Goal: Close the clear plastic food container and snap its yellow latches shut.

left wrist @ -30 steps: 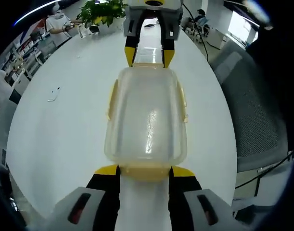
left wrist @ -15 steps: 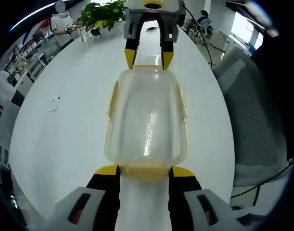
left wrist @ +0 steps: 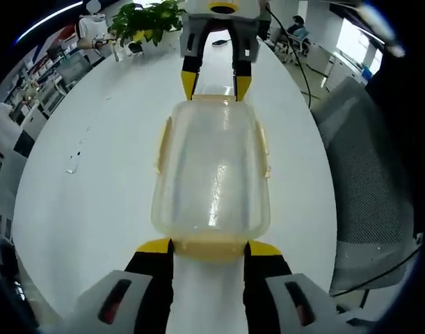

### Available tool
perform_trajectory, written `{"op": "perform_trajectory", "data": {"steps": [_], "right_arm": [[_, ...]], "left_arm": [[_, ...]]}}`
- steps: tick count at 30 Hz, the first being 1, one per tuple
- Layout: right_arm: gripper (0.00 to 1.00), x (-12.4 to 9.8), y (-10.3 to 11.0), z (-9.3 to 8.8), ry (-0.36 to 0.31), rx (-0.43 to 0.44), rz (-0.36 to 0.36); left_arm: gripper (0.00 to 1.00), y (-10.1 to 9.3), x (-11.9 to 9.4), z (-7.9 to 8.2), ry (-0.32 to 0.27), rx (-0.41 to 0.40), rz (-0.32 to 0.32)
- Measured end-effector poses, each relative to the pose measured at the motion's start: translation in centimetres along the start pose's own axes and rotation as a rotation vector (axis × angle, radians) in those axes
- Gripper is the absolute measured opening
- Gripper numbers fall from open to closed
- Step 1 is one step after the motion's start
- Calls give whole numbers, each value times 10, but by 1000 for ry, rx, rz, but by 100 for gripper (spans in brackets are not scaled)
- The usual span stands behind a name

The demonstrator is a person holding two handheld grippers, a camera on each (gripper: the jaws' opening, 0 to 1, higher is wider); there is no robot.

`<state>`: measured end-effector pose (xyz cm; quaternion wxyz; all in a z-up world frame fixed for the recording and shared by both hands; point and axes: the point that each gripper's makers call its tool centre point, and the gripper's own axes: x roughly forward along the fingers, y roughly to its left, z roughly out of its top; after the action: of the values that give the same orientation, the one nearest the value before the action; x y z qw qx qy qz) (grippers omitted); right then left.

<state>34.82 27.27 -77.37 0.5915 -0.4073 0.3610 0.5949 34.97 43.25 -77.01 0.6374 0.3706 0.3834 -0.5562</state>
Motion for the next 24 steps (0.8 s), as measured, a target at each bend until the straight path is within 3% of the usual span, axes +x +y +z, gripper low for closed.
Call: {"op": "perform_trajectory", "data": {"steps": [24], "right_arm": [[37, -30, 2, -77, -18, -1, -1]], "left_arm": [[33, -7, 39, 72, 16, -8, -2]]}}
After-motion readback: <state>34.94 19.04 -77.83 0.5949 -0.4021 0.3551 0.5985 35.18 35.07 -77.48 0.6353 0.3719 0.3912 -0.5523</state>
